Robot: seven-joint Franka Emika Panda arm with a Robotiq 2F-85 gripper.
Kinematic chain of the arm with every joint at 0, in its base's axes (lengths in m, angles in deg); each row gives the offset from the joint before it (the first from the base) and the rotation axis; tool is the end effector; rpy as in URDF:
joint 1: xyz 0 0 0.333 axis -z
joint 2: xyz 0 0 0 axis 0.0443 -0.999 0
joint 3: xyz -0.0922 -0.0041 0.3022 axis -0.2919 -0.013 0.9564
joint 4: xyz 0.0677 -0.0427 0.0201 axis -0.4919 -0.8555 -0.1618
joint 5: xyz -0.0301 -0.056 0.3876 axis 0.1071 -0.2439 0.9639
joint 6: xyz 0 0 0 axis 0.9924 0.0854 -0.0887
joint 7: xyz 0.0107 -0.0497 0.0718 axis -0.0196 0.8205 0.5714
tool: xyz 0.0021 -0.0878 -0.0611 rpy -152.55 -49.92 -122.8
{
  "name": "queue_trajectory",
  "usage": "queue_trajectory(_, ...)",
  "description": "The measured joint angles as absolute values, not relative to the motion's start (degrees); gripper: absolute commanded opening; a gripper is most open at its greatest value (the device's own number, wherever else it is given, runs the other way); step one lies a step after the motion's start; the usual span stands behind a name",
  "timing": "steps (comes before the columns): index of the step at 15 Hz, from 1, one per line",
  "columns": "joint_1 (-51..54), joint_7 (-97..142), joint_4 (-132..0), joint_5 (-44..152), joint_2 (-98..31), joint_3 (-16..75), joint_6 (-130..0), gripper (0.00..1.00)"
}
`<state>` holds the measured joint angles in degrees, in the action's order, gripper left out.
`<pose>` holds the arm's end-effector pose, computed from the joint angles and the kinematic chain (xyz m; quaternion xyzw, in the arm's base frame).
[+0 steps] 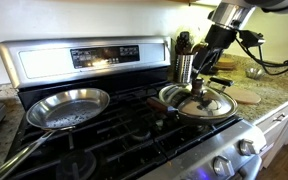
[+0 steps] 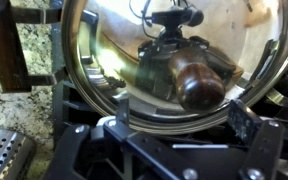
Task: Put the lid on the black pan
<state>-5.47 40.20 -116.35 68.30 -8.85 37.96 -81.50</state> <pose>0.4713 0.0982 0.3664 -0.9790 -0.1372 -0.1410 0.0543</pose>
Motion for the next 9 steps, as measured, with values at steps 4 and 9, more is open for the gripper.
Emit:
queue_trajectory(4,-4.2,38.4,-116.4,64.3,-3.4,37.6,-77.2,1.00)
queue_trajectory(9,-2.4,35.1,-116.3,61.8,6.1,37.0,-68.2,1.00)
